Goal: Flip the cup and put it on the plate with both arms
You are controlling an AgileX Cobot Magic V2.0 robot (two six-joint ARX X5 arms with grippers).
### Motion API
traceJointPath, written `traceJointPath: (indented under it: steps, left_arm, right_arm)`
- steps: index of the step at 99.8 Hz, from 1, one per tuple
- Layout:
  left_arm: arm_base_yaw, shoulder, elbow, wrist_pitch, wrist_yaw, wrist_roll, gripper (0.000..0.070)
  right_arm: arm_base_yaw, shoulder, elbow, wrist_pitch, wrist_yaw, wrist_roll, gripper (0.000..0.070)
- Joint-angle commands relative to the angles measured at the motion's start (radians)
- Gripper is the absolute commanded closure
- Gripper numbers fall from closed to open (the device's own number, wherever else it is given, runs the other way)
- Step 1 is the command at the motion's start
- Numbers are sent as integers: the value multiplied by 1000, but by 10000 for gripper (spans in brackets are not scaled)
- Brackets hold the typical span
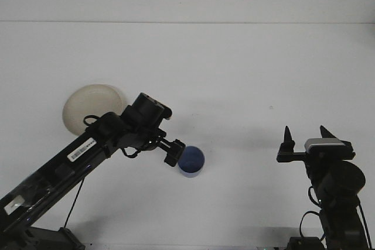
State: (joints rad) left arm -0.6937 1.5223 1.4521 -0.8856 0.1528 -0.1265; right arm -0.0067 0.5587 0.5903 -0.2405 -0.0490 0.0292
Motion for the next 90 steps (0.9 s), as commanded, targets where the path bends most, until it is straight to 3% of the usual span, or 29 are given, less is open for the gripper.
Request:
traceJointPath:
  steps: [1, 60, 71, 86, 90]
  left_arm:
    - [-22, 46, 23, 5, -14, -11, 79]
    - [-50, 283, 23, 50, -33, -10, 96]
    - [-53, 298, 23, 58, -33, -10, 284]
    - [-64, 300, 24, 72, -33, -9, 700]
    - [-66, 300, 26, 72, -33, -8, 688]
  right_arm:
    - [1, 5, 4, 13, 1, -10, 88]
    - [1, 5, 4, 3, 1, -10, 88]
    - [1, 5, 4, 0, 1, -9, 88]
    - [1, 5, 4, 1, 1, -9, 88]
    - [1, 5, 4, 1, 1, -9, 88]
